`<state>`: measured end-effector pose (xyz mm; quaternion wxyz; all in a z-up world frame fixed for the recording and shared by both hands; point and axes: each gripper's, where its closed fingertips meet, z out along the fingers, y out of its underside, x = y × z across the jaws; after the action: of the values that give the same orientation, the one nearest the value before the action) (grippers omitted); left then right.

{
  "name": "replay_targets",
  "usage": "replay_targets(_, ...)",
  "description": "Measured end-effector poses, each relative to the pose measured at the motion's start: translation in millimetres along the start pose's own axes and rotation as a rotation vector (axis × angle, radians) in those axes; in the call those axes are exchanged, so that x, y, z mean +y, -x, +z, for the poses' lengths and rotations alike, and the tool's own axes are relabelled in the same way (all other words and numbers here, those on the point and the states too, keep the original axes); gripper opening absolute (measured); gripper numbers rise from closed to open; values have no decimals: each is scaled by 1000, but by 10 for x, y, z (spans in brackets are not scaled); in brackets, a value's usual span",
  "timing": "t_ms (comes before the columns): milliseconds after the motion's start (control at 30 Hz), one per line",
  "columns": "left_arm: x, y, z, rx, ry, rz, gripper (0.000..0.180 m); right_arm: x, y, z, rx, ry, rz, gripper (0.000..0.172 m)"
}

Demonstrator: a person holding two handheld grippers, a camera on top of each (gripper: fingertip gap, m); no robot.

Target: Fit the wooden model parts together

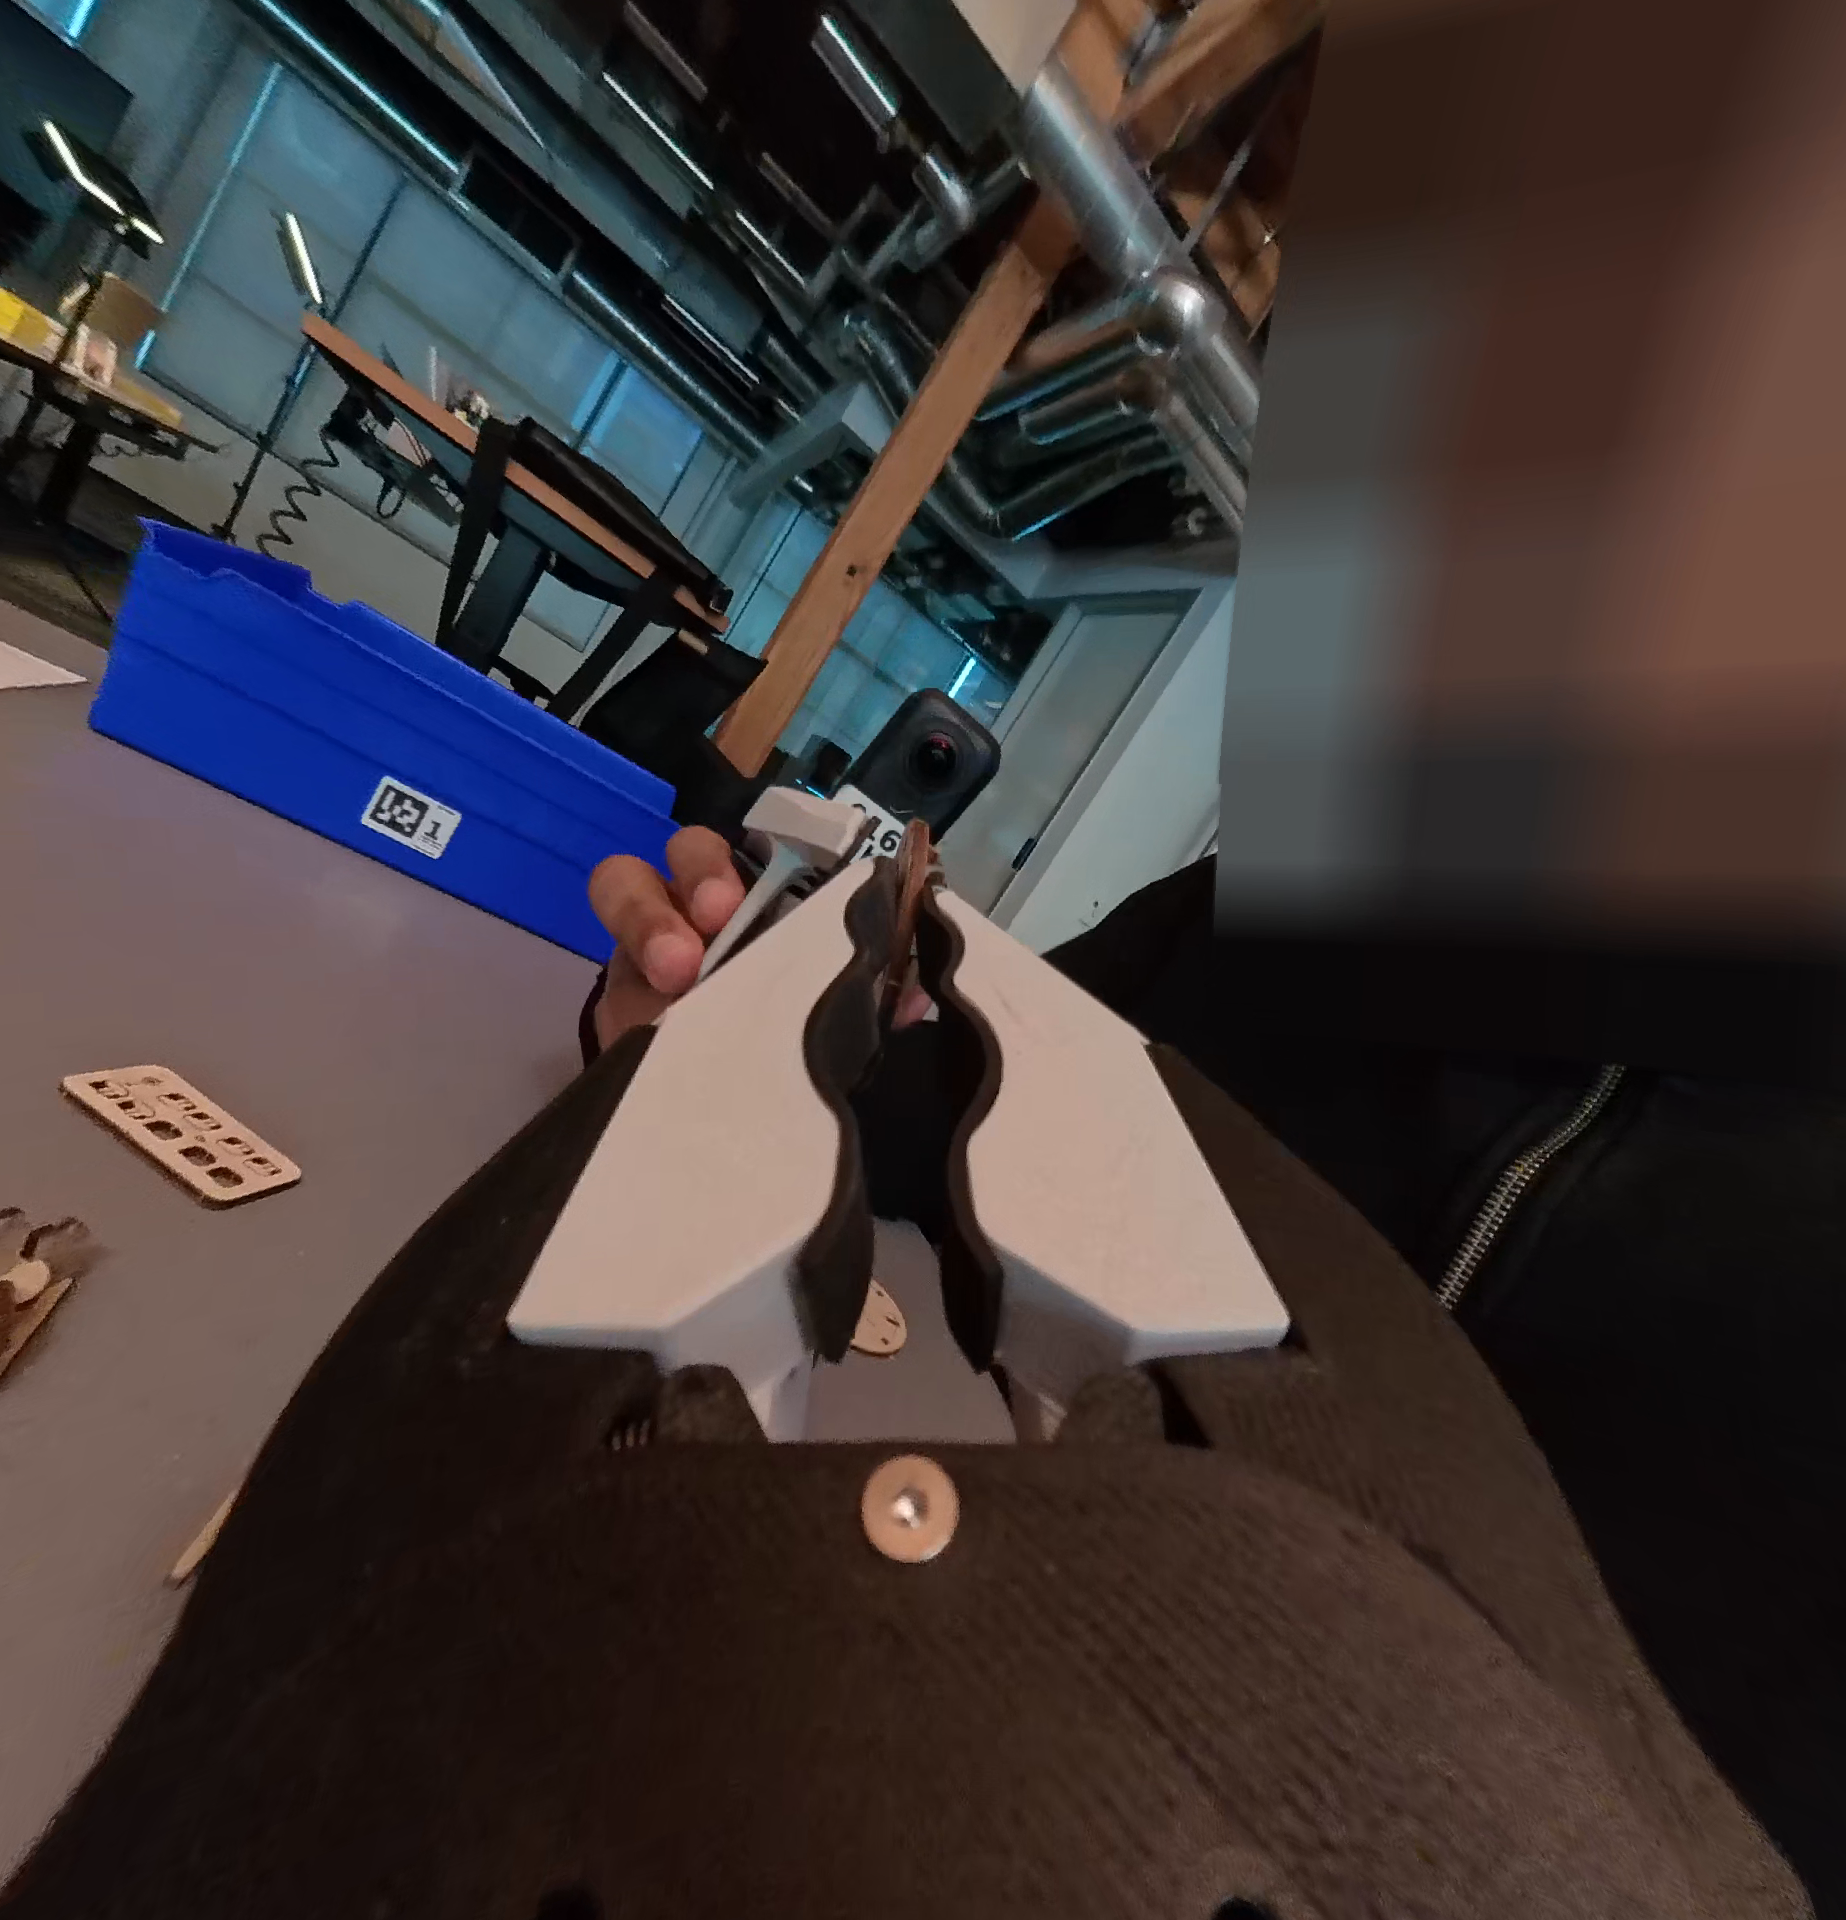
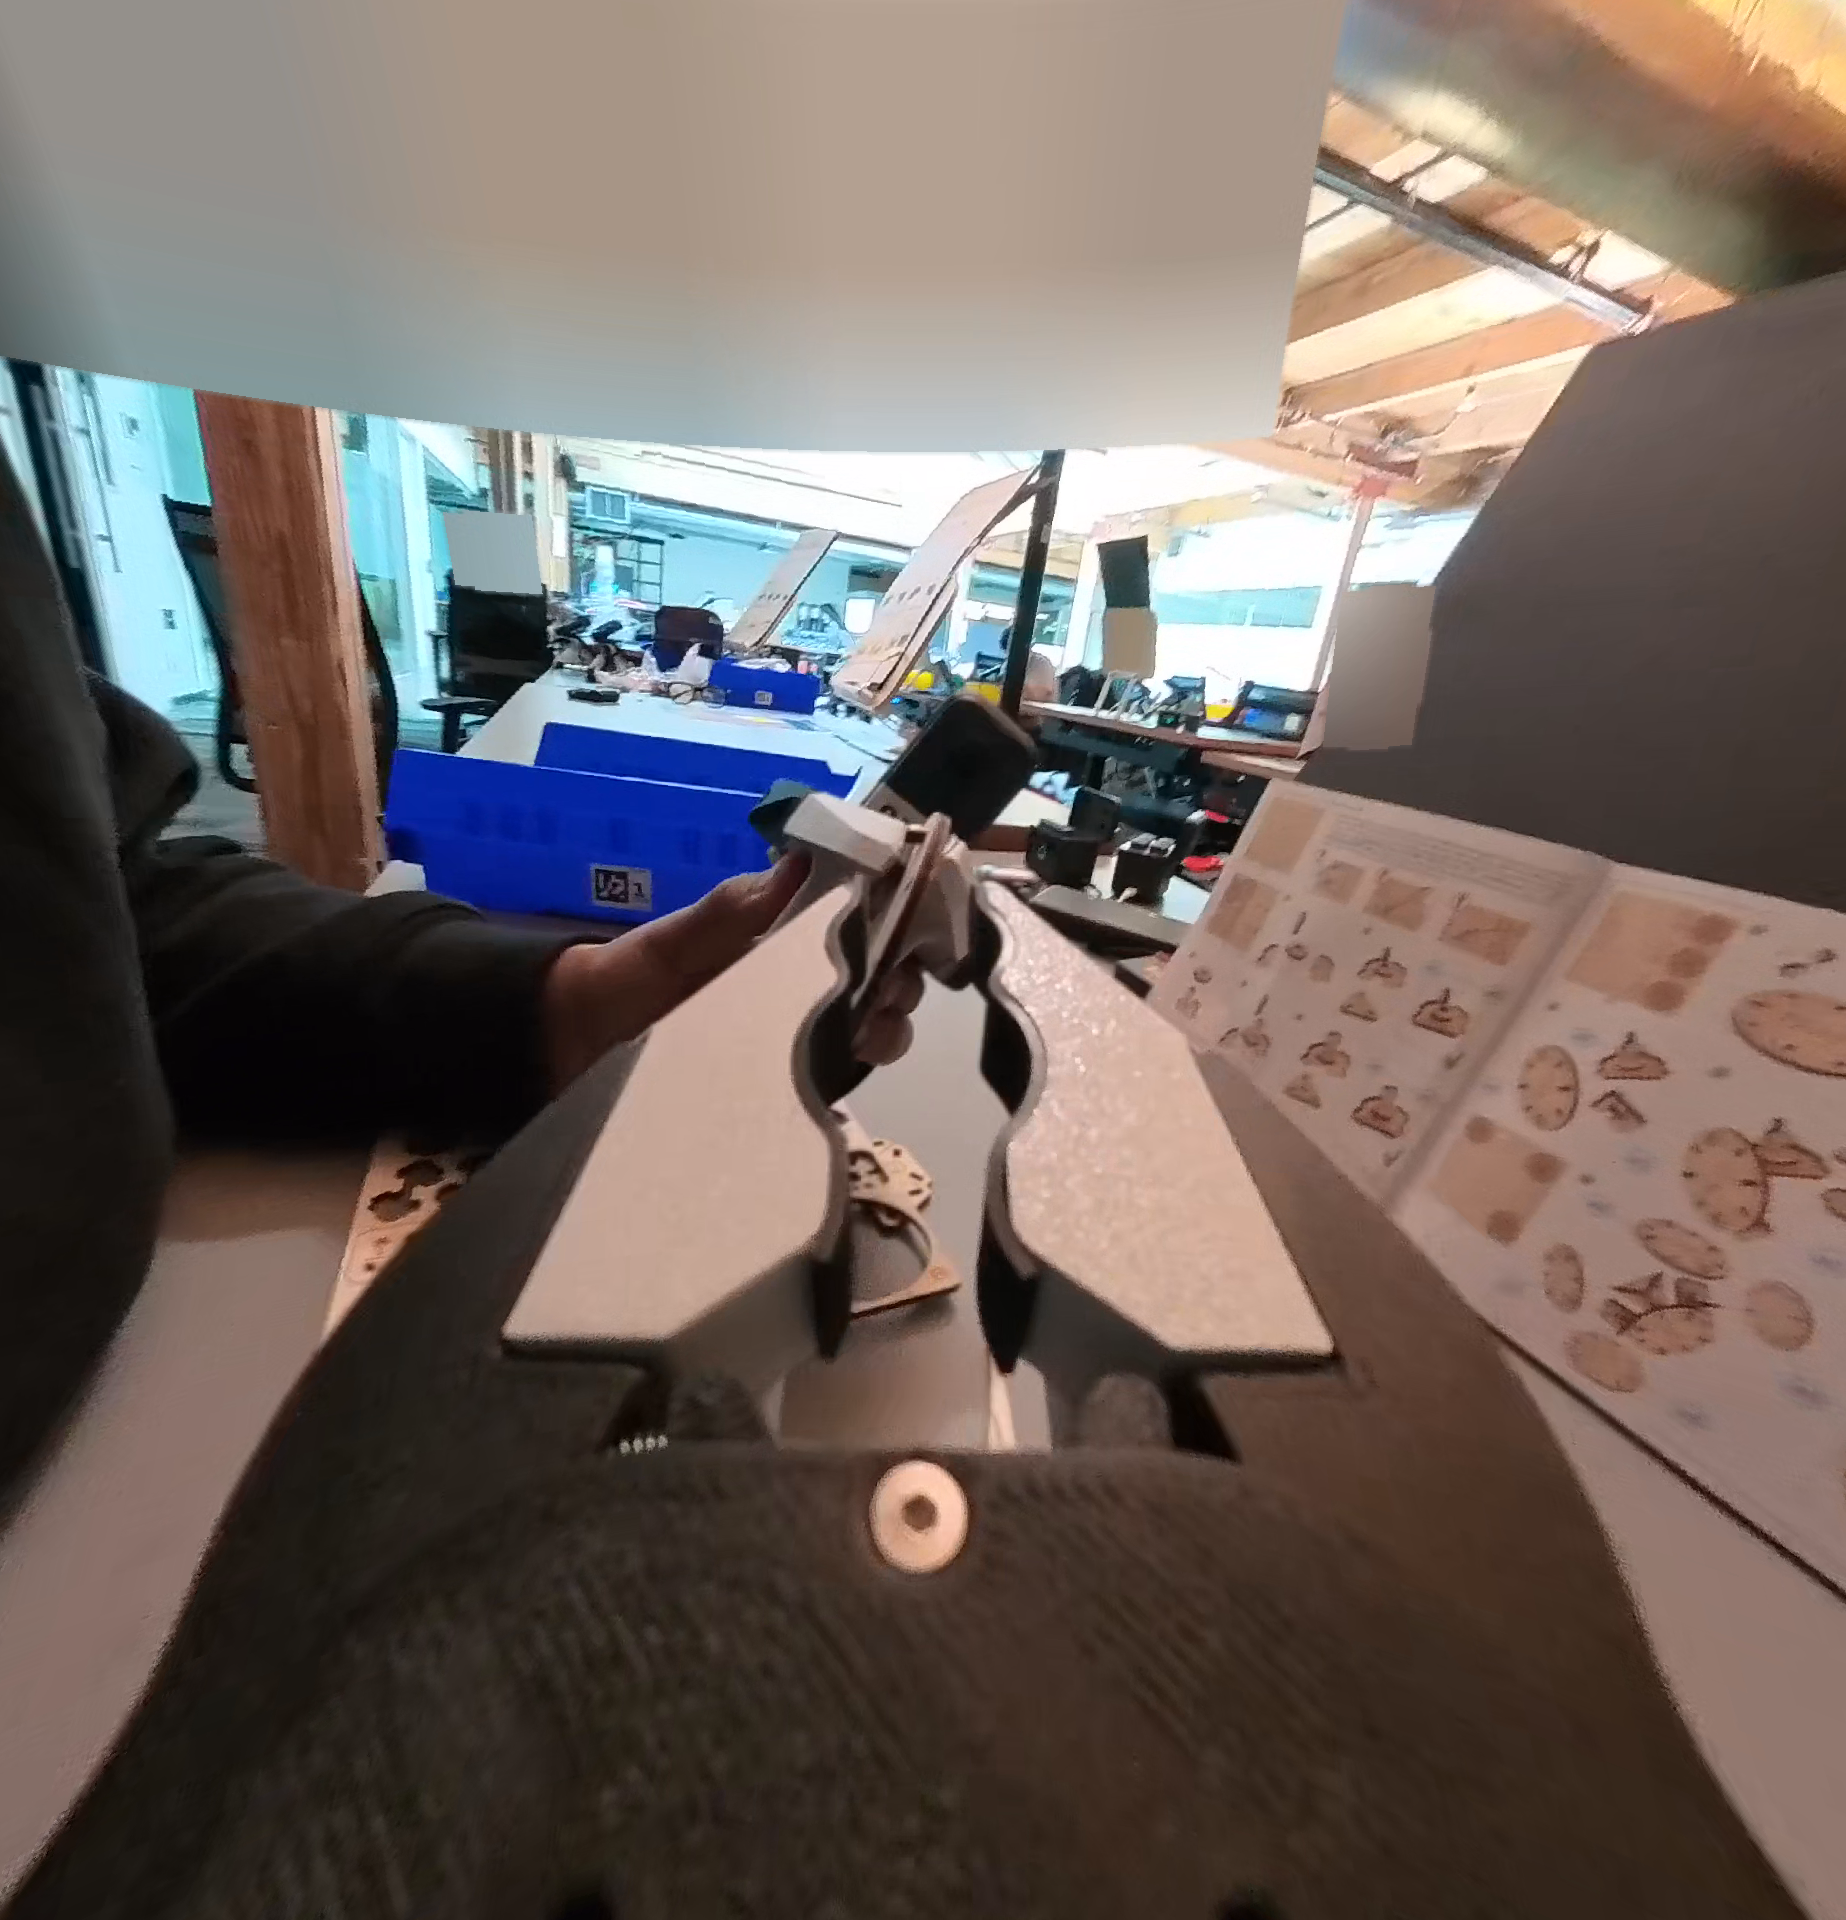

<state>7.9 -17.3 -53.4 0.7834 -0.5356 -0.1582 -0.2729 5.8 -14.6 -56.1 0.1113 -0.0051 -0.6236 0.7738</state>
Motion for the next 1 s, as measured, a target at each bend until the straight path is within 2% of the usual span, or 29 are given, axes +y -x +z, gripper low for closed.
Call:
replay_targets(300, -7, 39, -4, -21, -18, 25, 1, 60, -2, 20, -43, 17, 136, 3)
replay_targets(567, 13, 145, -12, -192, 54, 252, 18, 82, -33, 11, -131, 62, 349, 0)
replay_targets(667, 17, 136, -22, -229, 85, 338, 18, 149, -3, 31, -143, 104, 359, 0)
replay_targets(767, 39, 109, -28, -231, 125, 375, 7, 155, 1, 29, -153, 109, 379, 0)
replay_targets(1000, 37, 77, -26, -263, 151, 503, 13, 170, 11, 36, -174, 117, 443, 0)
